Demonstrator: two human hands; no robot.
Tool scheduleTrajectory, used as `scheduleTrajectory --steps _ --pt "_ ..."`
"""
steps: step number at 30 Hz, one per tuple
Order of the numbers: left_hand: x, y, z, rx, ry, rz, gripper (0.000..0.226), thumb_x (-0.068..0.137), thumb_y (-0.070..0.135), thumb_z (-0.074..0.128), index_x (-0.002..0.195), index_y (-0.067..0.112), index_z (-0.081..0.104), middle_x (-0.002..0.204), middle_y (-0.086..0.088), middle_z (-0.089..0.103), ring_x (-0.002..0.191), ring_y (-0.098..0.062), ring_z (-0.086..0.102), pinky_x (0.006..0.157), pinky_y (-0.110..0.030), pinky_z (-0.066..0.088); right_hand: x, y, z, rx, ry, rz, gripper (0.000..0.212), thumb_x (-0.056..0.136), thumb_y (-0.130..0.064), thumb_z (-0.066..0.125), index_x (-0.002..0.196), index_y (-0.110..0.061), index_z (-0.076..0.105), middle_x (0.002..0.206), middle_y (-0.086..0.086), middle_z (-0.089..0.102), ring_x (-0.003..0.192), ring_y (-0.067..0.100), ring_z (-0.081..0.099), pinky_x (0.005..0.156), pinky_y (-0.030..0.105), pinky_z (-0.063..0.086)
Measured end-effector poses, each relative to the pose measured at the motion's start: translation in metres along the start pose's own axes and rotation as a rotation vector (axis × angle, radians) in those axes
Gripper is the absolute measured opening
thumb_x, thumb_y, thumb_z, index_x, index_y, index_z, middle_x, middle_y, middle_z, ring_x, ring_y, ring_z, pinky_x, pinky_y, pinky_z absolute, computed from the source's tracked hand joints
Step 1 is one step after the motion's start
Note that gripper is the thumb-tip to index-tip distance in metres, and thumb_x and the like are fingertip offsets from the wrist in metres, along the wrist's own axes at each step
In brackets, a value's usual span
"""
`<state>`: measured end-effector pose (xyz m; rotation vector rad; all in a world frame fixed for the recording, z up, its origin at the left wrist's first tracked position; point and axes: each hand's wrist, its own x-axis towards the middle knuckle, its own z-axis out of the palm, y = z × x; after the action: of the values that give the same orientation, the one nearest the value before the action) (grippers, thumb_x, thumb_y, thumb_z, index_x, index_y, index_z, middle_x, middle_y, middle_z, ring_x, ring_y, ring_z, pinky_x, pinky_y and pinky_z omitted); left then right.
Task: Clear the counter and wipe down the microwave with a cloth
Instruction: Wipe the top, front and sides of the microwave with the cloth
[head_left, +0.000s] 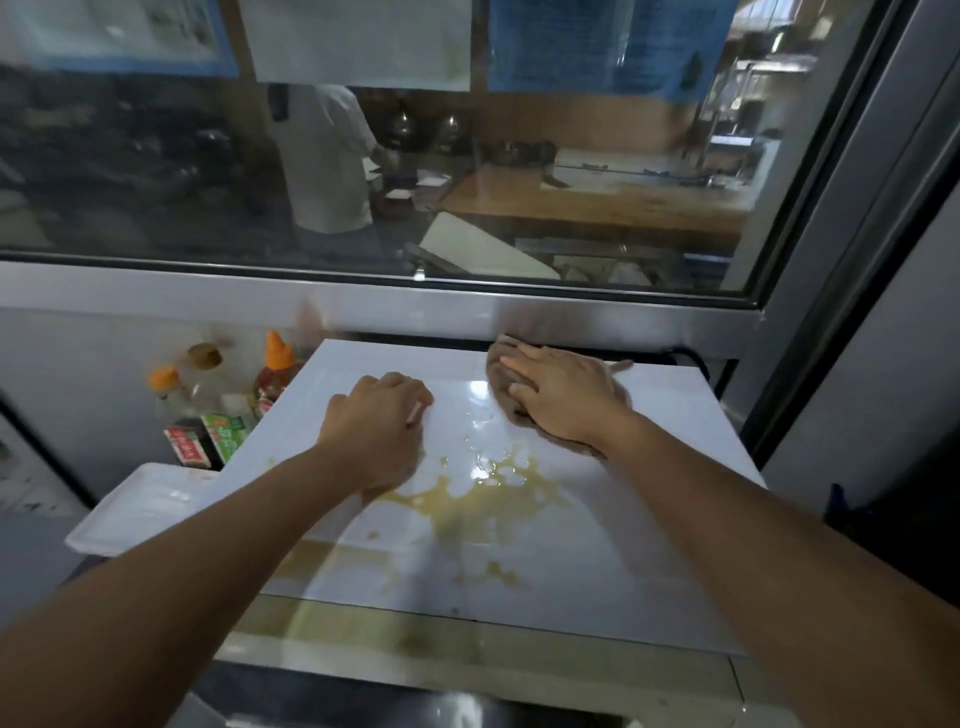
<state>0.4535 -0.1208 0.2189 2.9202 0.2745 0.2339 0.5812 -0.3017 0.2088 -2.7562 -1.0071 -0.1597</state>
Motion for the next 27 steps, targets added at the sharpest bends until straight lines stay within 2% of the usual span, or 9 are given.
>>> scheduleTrajectory --steps 3,6,9,12,14,20,23,25,27 --pt "-0.002 -0.002 -0.005 -0.060 -0.020 -0.031 0.030 0.088 0.018 0.045 0.116 0.023 0.056 0.124 0.002 0.056 0.112 -0.024 0.049 0.092 -0.040 0.041 -0.015 -0.037 0.005 0.037 -0.047 -0.189 0.045 0.095 -0.036 0.041 0.140 -0.041 0.038 0.151 -0.015 0.032 0.139 0.011 0.029 0.114 0.039 0.021" --pt "-0.014 -0.004 -0.008 -0.066 -0.007 -0.033 0.031 0.093 0.020 0.044 0.121 0.021 0.055 0.125 -0.001 0.057 0.113 -0.024 0.051 0.094 -0.039 0.041 -0.041 -0.035 0.000 0.080 -0.079 -0.331 0.046 0.094 -0.036 0.039 0.140 -0.037 0.041 0.151 -0.015 0.034 0.139 0.008 0.028 0.116 0.035 0.019" --pt "-0.032 -0.006 -0.008 -0.007 0.001 0.017 0.028 0.094 0.023 0.042 0.119 0.022 0.055 0.127 0.000 0.054 0.114 -0.024 0.048 0.093 -0.038 0.036 -0.045 -0.005 -0.011 0.090 -0.069 -0.181 0.044 0.094 -0.035 0.040 0.138 -0.037 0.043 0.149 -0.013 0.037 0.137 0.012 0.034 0.113 0.038 0.026" --pt "-0.050 -0.005 -0.007 -0.004 0.009 0.044 0.026 0.095 0.024 0.040 0.116 0.021 0.055 0.126 0.001 0.054 0.112 -0.024 0.047 0.092 -0.039 0.037 -0.043 -0.003 -0.011 -0.063 -0.088 0.031 0.045 0.098 -0.037 0.033 0.143 -0.037 0.032 0.154 -0.013 0.026 0.140 0.014 0.026 0.113 0.042 0.021" --pt "-0.058 -0.005 -0.008 -0.009 0.003 0.038 0.024 0.093 0.023 0.042 0.112 0.021 0.056 0.123 0.001 0.055 0.111 -0.024 0.047 0.090 -0.039 0.037 -0.051 -0.024 -0.007 -0.075 -0.109 0.026 0.047 0.097 -0.041 0.030 0.144 -0.039 0.027 0.156 -0.013 0.021 0.141 0.015 0.021 0.114 0.044 0.017" --pt "-0.080 -0.006 -0.020 -0.011 -0.035 0.037 0.028 0.092 0.023 0.045 0.117 0.021 0.058 0.124 -0.002 0.055 0.114 -0.024 0.047 0.092 -0.040 0.038 -0.123 -0.079 -0.011 0.033 -0.186 -0.282 0.055 0.092 -0.045 0.024 0.147 -0.042 0.017 0.157 -0.016 0.013 0.143 0.007 0.009 0.117 0.041 0.007" --pt "-0.099 -0.008 -0.023 -0.015 -0.024 0.023 0.029 0.091 0.023 0.046 0.117 0.022 0.058 0.126 0.000 0.055 0.116 -0.024 0.047 0.095 -0.040 0.038 -0.128 -0.049 -0.017 0.062 -0.190 -0.157 0.047 0.099 -0.039 0.032 0.145 -0.045 0.021 0.156 -0.018 0.016 0.143 0.009 0.013 0.117 0.041 0.009" --pt "-0.114 -0.010 -0.025 -0.012 -0.037 0.013 0.029 0.092 0.024 0.045 0.119 0.022 0.056 0.128 0.001 0.053 0.118 -0.024 0.045 0.096 -0.040 0.037 -0.124 -0.039 -0.019 0.049 -0.160 -0.004 0.044 0.100 -0.038 0.030 0.143 -0.044 0.025 0.156 -0.017 0.017 0.142 0.011 0.016 0.115 0.045 0.013" --pt "-0.128 -0.013 -0.027 -0.002 -0.048 -0.006 0.028 0.091 0.024 0.045 0.118 0.021 0.055 0.127 0.002 0.052 0.117 -0.024 0.044 0.095 -0.039 0.037 -0.119 -0.052 -0.016 -0.011 -0.121 0.049 0.043 0.099 -0.039 0.026 0.142 -0.041 0.028 0.154 -0.015 0.020 0.140 0.015 0.018 0.112 0.047 0.016"
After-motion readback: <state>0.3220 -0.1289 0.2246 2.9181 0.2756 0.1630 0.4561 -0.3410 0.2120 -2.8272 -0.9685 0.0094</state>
